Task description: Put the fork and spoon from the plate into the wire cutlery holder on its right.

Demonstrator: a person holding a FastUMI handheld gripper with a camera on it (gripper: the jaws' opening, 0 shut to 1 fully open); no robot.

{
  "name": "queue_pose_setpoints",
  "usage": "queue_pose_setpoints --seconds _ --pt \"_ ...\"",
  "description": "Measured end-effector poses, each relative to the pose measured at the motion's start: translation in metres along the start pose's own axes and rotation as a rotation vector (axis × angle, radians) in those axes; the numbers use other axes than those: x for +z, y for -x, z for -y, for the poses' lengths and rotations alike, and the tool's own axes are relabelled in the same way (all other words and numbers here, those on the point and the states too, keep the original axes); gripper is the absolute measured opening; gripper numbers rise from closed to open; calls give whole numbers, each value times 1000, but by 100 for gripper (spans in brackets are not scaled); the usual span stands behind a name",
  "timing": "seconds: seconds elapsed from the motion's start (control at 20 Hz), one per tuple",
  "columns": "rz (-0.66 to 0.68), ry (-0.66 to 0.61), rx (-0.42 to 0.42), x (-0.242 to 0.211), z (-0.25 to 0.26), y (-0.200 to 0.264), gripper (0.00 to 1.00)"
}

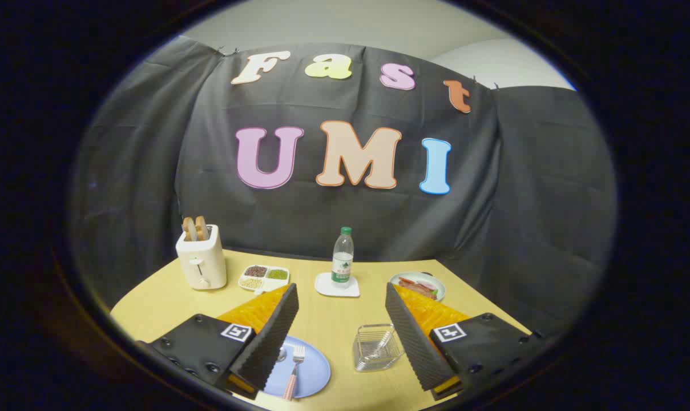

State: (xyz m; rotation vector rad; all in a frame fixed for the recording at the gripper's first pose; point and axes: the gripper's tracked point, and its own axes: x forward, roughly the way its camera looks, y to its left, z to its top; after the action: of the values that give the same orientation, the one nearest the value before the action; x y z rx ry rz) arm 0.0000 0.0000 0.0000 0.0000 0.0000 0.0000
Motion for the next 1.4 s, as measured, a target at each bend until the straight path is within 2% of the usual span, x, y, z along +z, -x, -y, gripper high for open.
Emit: queue_pose_setpoints --seconds 0.8,1.1,1.4 --pt "-1 -6 18 -1 -13 12 99" --pt "-42 -16 41 -20 -35 20 99" --pt "-124 -32 24 -53 -54 24 99"
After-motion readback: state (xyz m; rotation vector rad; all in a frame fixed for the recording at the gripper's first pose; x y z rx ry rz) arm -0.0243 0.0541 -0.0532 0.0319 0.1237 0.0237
